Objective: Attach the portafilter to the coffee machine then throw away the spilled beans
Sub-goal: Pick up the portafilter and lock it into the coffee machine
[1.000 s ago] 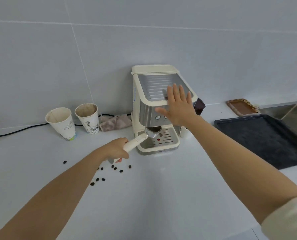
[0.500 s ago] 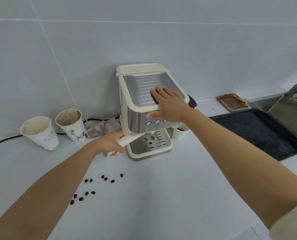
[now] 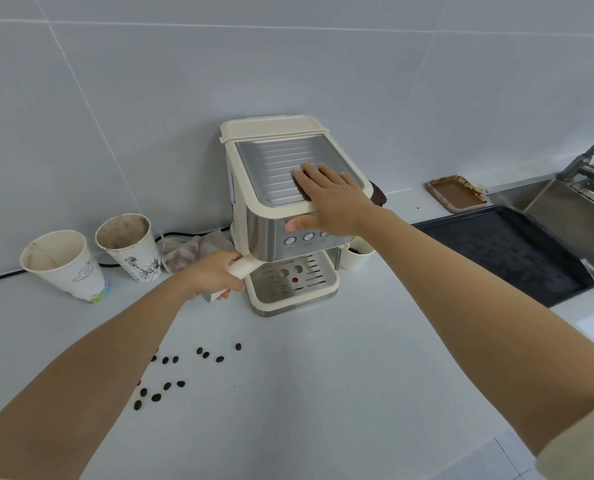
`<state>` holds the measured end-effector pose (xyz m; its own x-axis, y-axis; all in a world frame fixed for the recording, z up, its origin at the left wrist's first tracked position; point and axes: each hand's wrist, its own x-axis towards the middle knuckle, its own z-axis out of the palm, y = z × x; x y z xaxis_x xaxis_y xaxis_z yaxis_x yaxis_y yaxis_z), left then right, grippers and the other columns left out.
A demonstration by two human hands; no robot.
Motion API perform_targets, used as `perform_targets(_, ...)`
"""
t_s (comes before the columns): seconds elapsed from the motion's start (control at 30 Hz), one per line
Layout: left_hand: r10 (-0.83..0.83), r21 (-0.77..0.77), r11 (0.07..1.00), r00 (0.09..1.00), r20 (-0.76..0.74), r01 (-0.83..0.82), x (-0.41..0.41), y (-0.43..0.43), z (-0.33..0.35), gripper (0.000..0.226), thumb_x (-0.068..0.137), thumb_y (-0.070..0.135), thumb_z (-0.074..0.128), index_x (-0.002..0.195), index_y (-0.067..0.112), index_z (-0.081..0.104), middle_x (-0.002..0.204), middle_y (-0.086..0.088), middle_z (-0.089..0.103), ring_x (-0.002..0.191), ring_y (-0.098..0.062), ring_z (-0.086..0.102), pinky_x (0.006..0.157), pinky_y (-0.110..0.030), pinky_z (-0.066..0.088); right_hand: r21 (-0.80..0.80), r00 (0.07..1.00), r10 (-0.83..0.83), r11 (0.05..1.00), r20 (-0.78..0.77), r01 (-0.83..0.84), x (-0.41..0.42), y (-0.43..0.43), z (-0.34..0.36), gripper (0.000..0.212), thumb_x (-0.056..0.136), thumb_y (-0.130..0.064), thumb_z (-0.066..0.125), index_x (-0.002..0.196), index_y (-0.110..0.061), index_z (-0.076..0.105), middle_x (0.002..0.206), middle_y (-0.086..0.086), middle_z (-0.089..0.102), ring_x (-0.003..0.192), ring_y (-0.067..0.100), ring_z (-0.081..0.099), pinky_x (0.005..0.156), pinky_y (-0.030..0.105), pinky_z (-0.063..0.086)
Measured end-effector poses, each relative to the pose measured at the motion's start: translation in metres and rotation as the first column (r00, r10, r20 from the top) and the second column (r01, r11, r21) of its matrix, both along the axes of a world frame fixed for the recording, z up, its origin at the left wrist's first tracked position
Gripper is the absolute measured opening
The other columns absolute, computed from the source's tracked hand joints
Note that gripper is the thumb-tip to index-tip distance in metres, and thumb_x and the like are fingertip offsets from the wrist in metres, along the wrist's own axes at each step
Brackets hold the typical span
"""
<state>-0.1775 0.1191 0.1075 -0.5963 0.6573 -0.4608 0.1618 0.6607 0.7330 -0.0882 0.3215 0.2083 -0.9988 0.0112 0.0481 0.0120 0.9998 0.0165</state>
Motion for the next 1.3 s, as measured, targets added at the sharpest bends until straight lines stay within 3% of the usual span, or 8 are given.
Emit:
perform_targets(0.2,0.031,-0.007,0.999,0.999,-0.036,-0.032,0.014,0.001,0.0,0.04,0.076,0.001,0.06,0.115,0.008,0.048,0.072,-0.006,0.054,0.045,-0.016,0.051,0.039,-0.021,0.04,-0.007,1.0,-0.004,1.0,0.004,0.004,0.0,0.0,0.0,0.088,0.079,-0.065,0.048,0.143,-0.014,0.017,0.15,0.002,0.021,0.136,0.024,0.019,0.11,0.043,0.021)
perform_targets(0.4,0.095,-0.008,0.995,0.995,-0.041,-0.095,0.039,0.01,-0.004,0.031,0.078,0.008,0.058,0.105,0.017,0.047,0.079,-0.004,0.054,0.048,-0.014,0.053,0.033,-0.017,0.035,-0.019,1.0,-0.011,1.0,0.005,0.012,0.001,-0.001,0.0,0.087,0.079,-0.065,0.048,0.143,-0.014,0.017,0.151,0.002,0.02,0.137,0.026,0.017,0.111,0.044,0.019)
perform_targets(0.67,0.137,-0.039,0.989,0.987,-0.087,-0.141,0.045,0.013,-0.004,0.034,0.079,0.007,0.054,0.111,0.013,0.047,0.077,-0.001,0.051,0.047,-0.015,0.051,0.039,-0.02,0.035,-0.015,1.0,-0.017,1.0,-0.003,0.017,0.001,-0.001,-0.001,0.087,0.079,-0.064,0.048,0.143,-0.013,0.017,0.152,0.004,0.02,0.138,0.028,0.017,0.111,0.045,0.02)
perform_targets(0.9,0.16,-0.044,0.985,0.977,-0.144,-0.168,0.063,0.024,-0.011,0.045,0.079,0.007,0.053,0.122,0.01,0.04,0.097,-0.01,0.051,0.05,-0.015,0.053,0.038,-0.024,0.038,0.005,1.0,-0.015,1.0,-0.006,0.015,0.001,-0.002,0.0,0.088,0.079,-0.065,0.047,0.143,-0.013,0.018,0.151,0.003,0.021,0.136,0.026,0.019,0.11,0.045,0.022)
perform_targets(1.0,0.237,-0.013,0.971,0.965,-0.113,-0.24,0.08,0.037,-0.019,0.046,0.079,0.006,0.052,0.122,0.01,0.036,0.096,-0.01,0.049,0.051,-0.017,0.052,0.037,-0.024,0.04,0.01,1.0,-0.017,1.0,0.001,0.017,0.0,-0.002,0.0,0.088,0.079,-0.066,0.047,0.143,-0.013,0.017,0.151,0.003,0.02,0.137,0.026,0.018,0.111,0.045,0.022)
perform_targets(1.1,0.283,0.024,0.959,0.957,-0.064,-0.282,0.09,0.047,-0.021,0.033,0.079,0.007,0.051,0.108,0.011,0.036,0.092,-0.008,0.047,0.052,-0.019,0.052,0.035,-0.022,0.039,0.002,1.0,-0.025,1.0,0.017,0.025,0.001,-0.003,0.0,0.089,0.079,-0.066,0.046,0.144,-0.013,0.015,0.153,0.003,0.018,0.139,0.026,0.015,0.112,0.045,0.02)
perform_targets(1.23,0.375,0.075,0.923,0.926,0.031,-0.376,0.108,0.062,-0.021,0.028,0.078,0.007,0.048,0.1,0.014,0.033,0.097,-0.009,0.045,0.075,-0.033,0.058,0.035,-0.022,0.037,0.001,0.999,-0.028,1.0,0.02,0.028,0.002,-0.003,0.002,0.088,0.08,-0.065,0.046,0.144,-0.013,0.015,0.153,0.004,0.017,0.139,0.026,0.014,0.112,0.045,0.019)
perform_targets(1.3,0.45,0.094,0.884,0.887,0.097,-0.459,0.112,0.069,-0.021,0.029,0.077,0.005,0.048,0.1,0.014,0.033,0.094,-0.007,0.045,0.071,-0.031,0.058,0.037,-0.022,0.037,0.005,0.999,-0.026,1.0,0.024,0.026,0.002,-0.003,0.002,0.088,0.08,-0.066,0.045,0.143,-0.012,0.015,0.153,0.005,0.018,0.139,0.026,0.016,0.112,0.046,0.019)
